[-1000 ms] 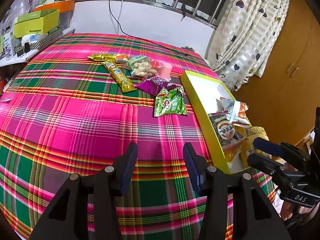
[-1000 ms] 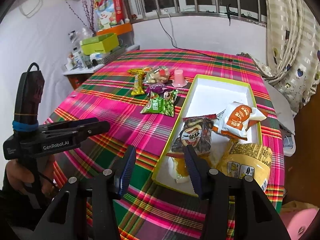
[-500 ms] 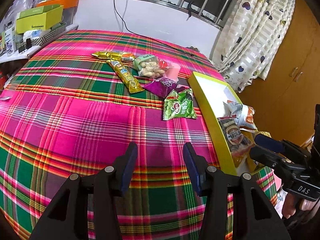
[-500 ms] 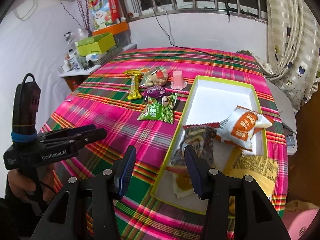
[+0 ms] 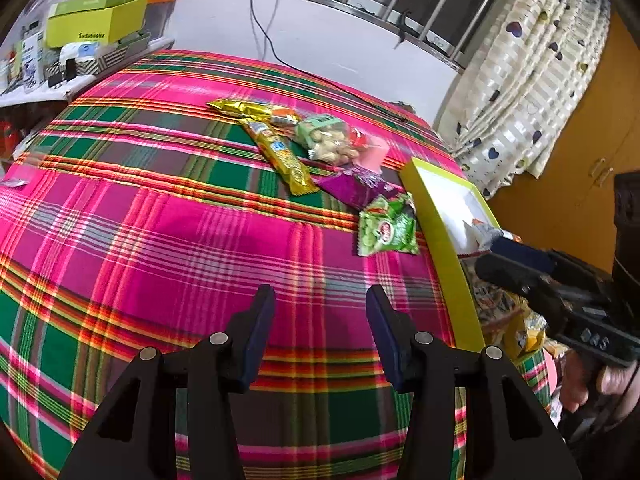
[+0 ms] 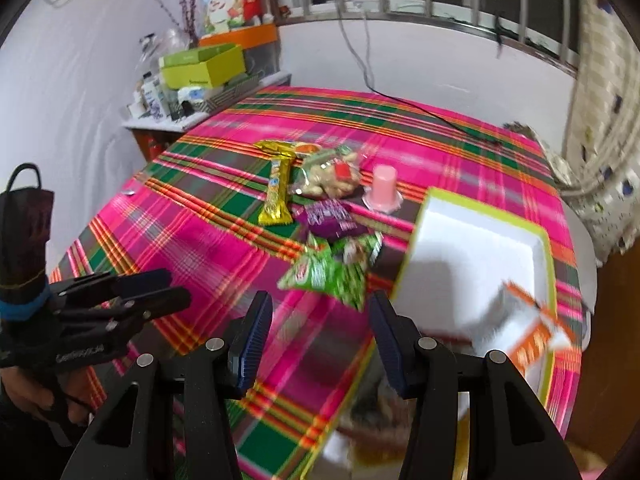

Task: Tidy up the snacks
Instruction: 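Grasp the purple snack bag with the right gripper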

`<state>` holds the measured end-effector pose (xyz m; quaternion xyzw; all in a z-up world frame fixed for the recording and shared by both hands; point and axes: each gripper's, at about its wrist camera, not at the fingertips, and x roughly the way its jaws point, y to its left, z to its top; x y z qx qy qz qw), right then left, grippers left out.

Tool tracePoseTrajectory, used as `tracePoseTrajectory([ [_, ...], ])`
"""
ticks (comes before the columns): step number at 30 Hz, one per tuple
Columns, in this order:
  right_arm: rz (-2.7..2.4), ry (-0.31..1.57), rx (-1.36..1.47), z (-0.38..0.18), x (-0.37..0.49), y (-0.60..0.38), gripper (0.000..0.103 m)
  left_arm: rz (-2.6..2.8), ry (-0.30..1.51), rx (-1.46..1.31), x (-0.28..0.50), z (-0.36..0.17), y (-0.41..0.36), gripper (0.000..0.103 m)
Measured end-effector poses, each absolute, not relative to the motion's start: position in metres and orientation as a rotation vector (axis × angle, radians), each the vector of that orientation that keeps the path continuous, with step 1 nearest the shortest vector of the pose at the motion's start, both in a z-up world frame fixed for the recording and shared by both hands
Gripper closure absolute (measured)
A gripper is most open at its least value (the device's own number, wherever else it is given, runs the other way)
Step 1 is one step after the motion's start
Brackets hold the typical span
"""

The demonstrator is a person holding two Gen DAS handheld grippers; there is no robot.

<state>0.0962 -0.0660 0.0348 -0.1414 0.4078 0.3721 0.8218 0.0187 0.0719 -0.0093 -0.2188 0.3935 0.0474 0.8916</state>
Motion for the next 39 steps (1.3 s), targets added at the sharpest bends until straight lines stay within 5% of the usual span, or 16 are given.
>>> tracePoseTrajectory([
  [17,0.809,1.024,-0.474,-0.009,0.185,0.031,0.048,0.145,0.811,-0.524,0.011,-0.019,0.114,0.054],
  [19,0.786,1.050,-0.490,-0.019,0.191,0.035,0.062,0.150,0.812,-0.530,0.011,-0.019,0.118,0.054],
  [22,0.780,1.036,-0.474,-0.018,0.189,0.032,0.069,0.155,0.815,-0.542,0.011,-0.021,0.123,0.054],
  [39,0.808,0.902,-0.336,0.029,0.163,-0.005,0.070,0.142,0.796,-0.566,0.063,-0.004,0.135,0.054],
])
